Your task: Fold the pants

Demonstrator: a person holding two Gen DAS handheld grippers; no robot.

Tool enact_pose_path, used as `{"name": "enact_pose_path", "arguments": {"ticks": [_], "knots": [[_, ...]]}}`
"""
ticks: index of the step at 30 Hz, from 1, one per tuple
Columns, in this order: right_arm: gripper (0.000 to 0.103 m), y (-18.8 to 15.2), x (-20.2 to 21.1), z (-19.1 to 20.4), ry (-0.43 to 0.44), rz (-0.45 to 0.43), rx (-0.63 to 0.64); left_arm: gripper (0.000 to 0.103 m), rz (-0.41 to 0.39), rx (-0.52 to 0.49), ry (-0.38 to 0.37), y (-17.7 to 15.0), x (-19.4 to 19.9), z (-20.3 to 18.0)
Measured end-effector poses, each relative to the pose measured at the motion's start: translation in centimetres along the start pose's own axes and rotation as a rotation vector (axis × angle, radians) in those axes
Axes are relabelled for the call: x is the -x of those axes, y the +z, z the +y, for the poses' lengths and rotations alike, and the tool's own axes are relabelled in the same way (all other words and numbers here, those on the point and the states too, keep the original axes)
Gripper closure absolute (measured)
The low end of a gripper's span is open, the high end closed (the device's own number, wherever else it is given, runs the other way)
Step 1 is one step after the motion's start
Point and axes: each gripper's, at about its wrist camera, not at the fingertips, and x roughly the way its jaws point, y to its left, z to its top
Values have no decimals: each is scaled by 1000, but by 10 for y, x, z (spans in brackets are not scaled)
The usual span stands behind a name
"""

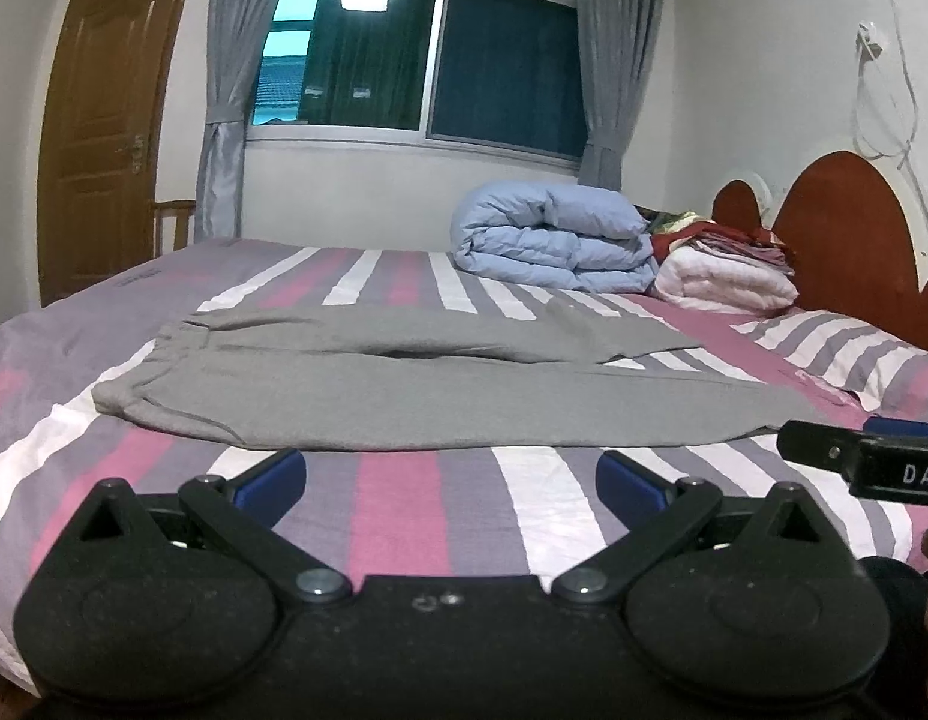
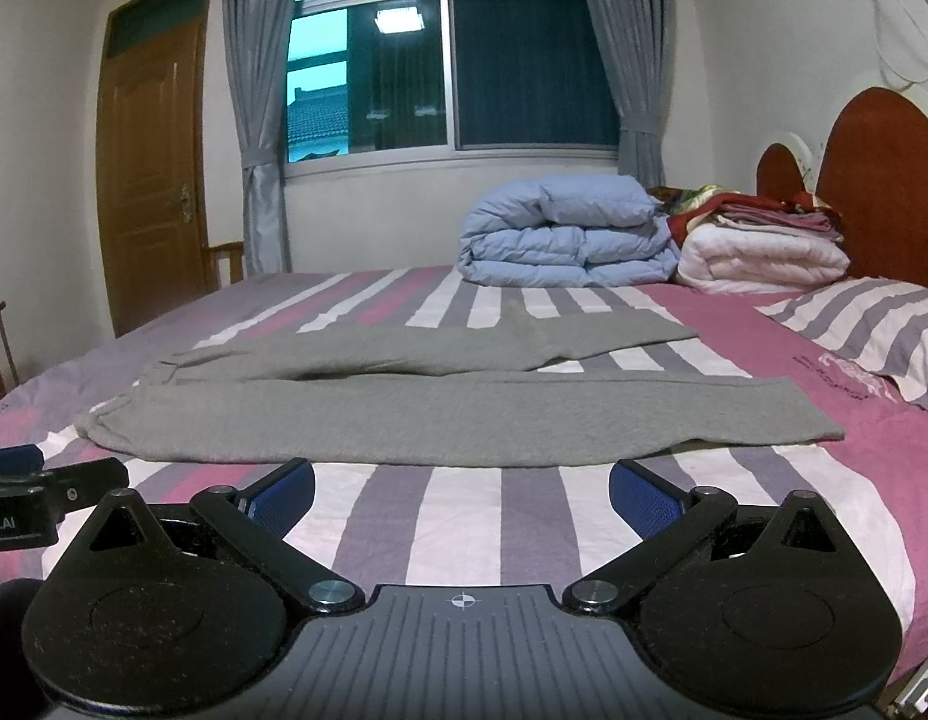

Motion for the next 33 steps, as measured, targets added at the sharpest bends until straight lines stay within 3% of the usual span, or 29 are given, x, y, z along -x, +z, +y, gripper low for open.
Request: {"name": "enact_pose_path", "arguments": {"ticks": [33], "knots": [[0,0,0,-1,1,-4,-5,6,-13,-7,14,-3,2,-2]]}}
